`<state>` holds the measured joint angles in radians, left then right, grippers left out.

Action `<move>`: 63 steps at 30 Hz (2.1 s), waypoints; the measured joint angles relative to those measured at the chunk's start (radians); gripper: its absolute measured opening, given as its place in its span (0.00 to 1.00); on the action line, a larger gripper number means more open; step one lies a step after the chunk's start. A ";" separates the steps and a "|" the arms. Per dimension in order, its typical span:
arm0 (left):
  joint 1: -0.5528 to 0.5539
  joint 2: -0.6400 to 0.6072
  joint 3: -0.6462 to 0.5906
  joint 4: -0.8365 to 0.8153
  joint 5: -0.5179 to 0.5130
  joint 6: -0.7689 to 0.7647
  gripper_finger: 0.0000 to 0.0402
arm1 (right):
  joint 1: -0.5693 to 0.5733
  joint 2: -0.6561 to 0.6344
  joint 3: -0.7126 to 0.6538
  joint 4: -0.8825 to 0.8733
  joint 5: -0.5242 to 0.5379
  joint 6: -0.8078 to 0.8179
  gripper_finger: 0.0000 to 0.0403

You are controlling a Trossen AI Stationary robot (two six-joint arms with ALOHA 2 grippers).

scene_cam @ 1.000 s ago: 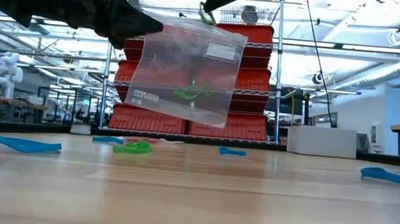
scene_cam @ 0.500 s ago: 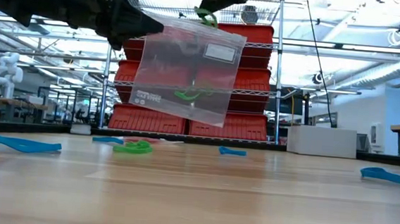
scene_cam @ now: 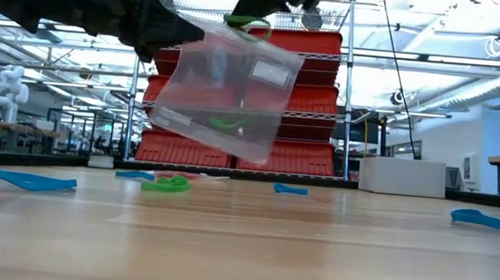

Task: Sort rubber bands
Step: Put the bottom green rubber band into the zip bag

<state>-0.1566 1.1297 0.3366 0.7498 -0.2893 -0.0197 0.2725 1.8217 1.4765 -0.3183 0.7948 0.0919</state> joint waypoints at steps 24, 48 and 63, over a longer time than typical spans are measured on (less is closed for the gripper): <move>0.000 0.000 0.000 0.020 0.001 -0.054 0.00 | 0.057 -0.019 0.000 0.111 0.387 -0.096 0.00; -0.003 0.000 0.000 0.047 -0.003 -0.079 0.00 | 0.029 -0.019 0.000 0.120 0.411 -0.096 0.00; -0.008 0.000 0.000 0.053 0.003 -0.078 0.00 | 0.008 -0.019 0.000 0.119 0.401 -0.090 0.00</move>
<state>-0.1642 1.1301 0.3367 0.8028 -0.2867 -0.0978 0.2806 1.8027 1.4765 -0.1991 1.1955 0.0023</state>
